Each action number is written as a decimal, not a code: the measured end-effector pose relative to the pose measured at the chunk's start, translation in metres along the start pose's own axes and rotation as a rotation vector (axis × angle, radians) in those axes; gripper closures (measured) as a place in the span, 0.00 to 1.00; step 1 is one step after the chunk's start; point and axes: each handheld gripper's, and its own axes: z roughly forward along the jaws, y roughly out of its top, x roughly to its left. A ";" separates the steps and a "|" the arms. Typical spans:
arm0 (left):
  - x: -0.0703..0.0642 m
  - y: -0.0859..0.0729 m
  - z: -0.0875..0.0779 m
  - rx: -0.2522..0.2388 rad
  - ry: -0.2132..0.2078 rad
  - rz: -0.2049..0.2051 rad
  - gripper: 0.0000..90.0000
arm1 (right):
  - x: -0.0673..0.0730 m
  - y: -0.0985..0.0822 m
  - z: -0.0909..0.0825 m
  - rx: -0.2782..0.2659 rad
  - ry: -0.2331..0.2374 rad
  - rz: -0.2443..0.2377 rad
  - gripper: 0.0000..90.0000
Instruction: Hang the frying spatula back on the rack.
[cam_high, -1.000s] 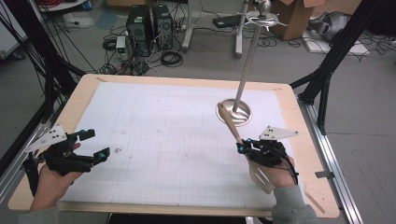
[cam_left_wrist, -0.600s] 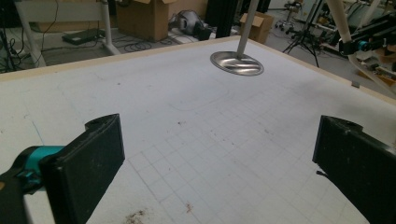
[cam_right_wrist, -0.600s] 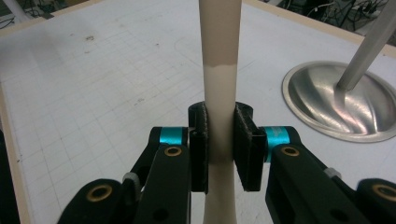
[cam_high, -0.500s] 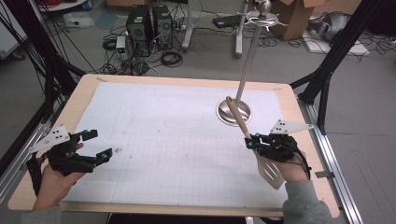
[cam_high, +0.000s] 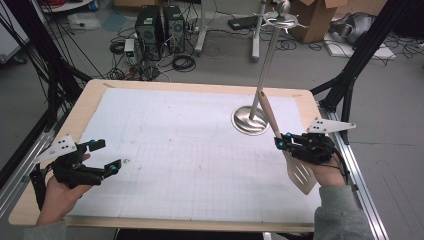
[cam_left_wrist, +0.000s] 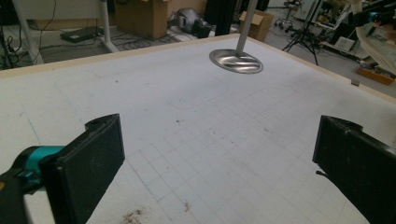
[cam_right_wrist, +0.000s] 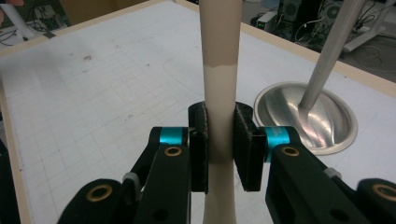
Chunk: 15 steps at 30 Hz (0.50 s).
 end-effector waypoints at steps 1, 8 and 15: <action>-0.001 0.001 0.000 -0.002 -0.003 0.002 0.03 | -0.001 0.001 -0.001 -0.001 -0.001 -0.003 0.87; 0.000 -0.001 0.001 0.004 0.001 -0.001 0.03 | -0.010 0.006 -0.008 0.001 0.025 -0.004 0.87; 0.000 -0.001 -0.001 -0.002 0.002 -0.003 0.03 | -0.015 0.012 -0.010 0.005 0.050 -0.015 0.87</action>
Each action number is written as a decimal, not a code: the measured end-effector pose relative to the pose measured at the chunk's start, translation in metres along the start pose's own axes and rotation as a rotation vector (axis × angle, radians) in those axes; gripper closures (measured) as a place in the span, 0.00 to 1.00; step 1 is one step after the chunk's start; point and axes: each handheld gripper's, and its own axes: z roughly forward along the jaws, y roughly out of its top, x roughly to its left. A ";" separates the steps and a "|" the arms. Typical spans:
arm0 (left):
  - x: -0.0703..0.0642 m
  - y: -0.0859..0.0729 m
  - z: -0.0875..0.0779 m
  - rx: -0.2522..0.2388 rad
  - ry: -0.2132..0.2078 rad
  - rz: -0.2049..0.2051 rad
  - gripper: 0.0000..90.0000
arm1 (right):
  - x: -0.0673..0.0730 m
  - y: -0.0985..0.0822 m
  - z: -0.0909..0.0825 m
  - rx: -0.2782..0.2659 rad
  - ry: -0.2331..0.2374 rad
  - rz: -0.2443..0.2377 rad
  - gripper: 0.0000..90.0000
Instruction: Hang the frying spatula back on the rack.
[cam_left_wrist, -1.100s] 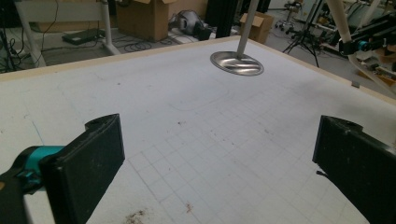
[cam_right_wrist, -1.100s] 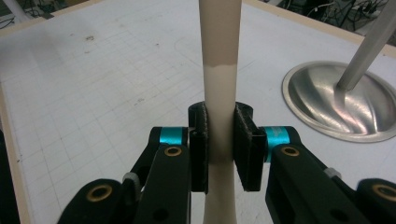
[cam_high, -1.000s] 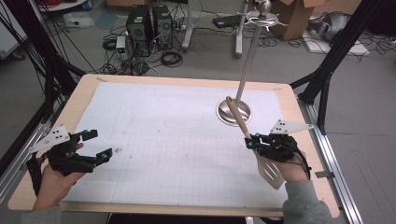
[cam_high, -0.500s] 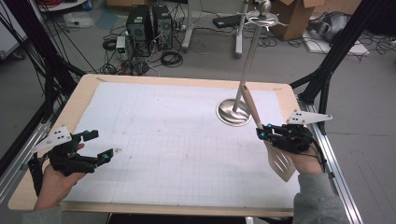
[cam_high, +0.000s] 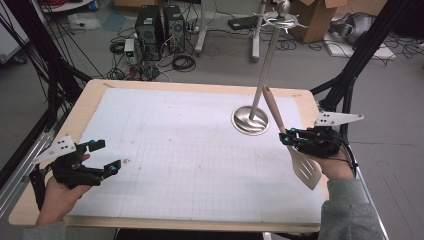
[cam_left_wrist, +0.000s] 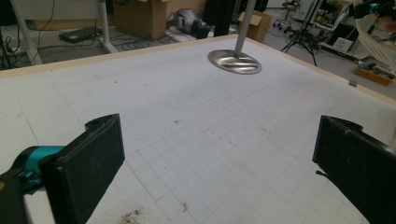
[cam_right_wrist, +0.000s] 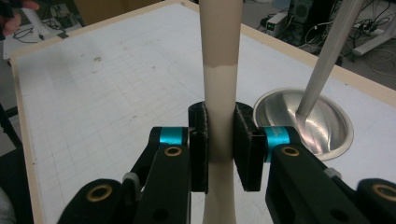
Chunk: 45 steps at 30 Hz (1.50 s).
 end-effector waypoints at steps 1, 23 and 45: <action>0.000 0.000 0.000 0.002 0.001 0.001 0.03 | 0.000 0.001 0.000 0.003 0.002 0.005 0.87; 0.004 -0.003 -0.002 0.002 0.009 -0.011 0.03 | -0.027 0.018 -0.016 -0.017 -0.011 0.039 0.87; 0.013 -0.009 -0.004 0.008 0.016 -0.042 0.03 | -0.058 0.027 -0.024 -0.085 -0.023 0.085 0.87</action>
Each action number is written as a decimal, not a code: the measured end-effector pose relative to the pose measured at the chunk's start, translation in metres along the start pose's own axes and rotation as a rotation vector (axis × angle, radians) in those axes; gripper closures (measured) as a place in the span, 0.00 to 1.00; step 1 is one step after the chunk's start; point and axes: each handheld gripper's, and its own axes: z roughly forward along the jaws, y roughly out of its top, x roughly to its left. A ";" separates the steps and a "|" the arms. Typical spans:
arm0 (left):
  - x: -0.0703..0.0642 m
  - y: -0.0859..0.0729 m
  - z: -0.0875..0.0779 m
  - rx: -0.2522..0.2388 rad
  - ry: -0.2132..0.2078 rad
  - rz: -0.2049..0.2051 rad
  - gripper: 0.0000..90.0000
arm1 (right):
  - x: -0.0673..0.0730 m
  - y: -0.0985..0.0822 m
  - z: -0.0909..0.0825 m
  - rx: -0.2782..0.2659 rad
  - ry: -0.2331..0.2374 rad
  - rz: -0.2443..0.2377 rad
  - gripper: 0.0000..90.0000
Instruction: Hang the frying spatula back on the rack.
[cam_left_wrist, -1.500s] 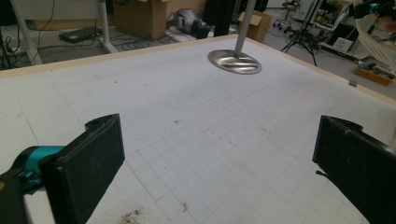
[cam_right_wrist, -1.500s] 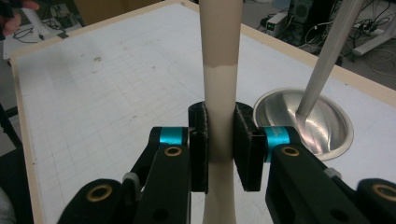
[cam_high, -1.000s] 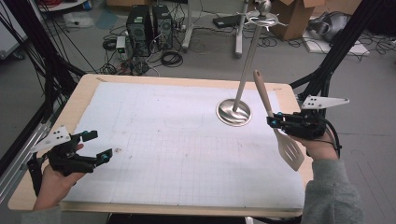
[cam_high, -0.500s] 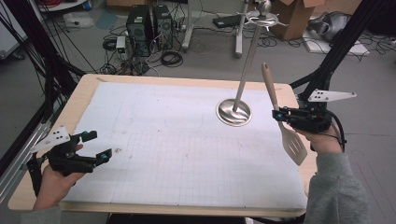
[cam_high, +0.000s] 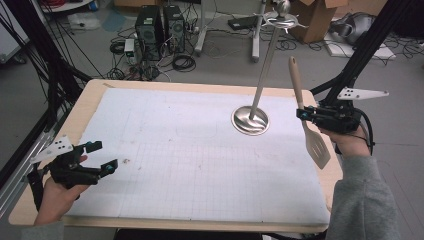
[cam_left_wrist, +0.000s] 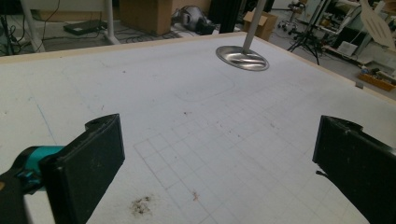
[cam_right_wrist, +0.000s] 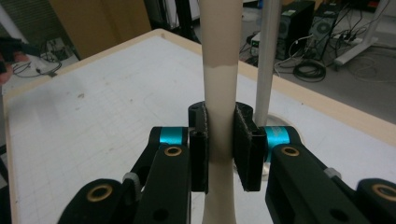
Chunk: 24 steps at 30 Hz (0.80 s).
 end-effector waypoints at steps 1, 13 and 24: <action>0.000 0.000 0.000 -0.001 0.001 0.001 0.03 | -0.001 0.001 0.001 -0.005 0.007 0.008 0.87; -0.002 -0.003 0.002 0.017 -0.005 0.003 0.03 | -0.013 0.014 -0.002 0.000 0.001 0.002 0.87; 0.005 -0.004 -0.012 -0.010 0.030 -0.016 0.03 | -0.018 0.022 -0.007 0.010 0.025 0.005 0.87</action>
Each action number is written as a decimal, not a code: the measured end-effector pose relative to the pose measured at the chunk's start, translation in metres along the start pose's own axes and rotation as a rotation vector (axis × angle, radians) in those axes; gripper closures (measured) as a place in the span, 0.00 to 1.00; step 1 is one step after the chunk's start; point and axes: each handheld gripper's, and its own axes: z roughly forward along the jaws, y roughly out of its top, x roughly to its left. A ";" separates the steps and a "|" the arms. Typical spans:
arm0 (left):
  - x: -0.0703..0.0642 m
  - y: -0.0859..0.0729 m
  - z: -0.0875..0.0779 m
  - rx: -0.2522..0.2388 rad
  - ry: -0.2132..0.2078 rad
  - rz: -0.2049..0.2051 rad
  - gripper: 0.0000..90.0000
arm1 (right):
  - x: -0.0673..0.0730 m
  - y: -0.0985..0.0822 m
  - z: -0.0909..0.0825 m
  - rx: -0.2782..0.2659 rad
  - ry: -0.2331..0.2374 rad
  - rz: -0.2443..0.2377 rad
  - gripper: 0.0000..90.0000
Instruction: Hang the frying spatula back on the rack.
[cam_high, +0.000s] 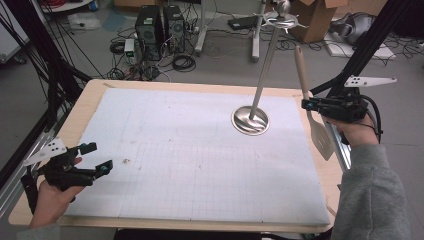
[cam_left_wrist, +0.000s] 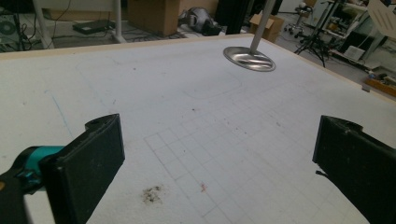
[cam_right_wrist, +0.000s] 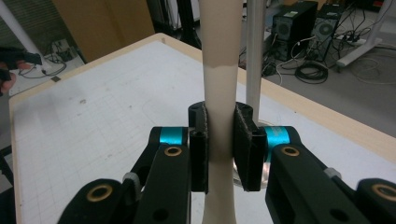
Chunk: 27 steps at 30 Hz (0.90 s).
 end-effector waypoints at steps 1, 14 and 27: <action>0.000 0.000 -0.001 -0.007 0.004 -0.004 0.03 | -0.001 0.000 0.000 -0.002 0.002 0.006 0.87; 0.006 0.000 -0.006 -0.015 0.020 -0.012 0.03 | -0.010 0.007 -0.006 -0.005 -0.013 0.009 0.87; 0.009 -0.003 -0.008 -0.014 0.029 -0.020 0.03 | -0.019 0.017 -0.014 -0.016 -0.026 0.028 0.87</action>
